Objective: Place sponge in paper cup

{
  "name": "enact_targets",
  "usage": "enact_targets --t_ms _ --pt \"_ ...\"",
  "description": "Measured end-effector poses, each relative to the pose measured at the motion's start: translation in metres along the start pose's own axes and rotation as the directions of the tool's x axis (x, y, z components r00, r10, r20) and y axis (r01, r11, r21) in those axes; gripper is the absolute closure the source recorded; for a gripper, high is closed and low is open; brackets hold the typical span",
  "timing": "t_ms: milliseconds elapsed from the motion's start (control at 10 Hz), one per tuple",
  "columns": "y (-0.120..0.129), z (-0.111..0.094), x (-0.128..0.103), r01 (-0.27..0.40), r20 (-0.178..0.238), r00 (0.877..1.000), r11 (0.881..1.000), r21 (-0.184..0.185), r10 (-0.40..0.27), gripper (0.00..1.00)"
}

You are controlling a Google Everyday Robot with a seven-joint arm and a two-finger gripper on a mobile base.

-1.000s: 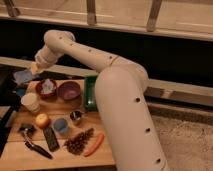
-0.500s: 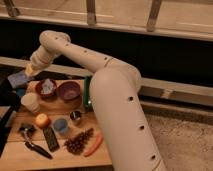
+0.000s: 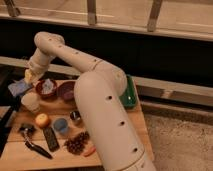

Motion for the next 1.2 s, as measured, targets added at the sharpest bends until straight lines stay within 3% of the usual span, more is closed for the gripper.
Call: enact_targets --t_ms 300,600,700,900,1200 --pt "0.009 0.027 0.013 -0.026 -0.057 0.998 0.998 -0.053 0.023 1.00" --pt "0.014 0.043 0.014 -0.036 -0.050 0.998 0.998 -0.055 0.034 1.00" --pt "0.013 0.046 0.015 -0.046 -0.039 0.998 0.998 -0.048 0.044 1.00" --pt "0.004 0.051 0.019 -0.085 -0.017 0.996 0.996 0.020 0.086 1.00" --pt "-0.006 0.052 0.023 -0.129 -0.021 0.991 0.989 0.067 0.130 1.00"
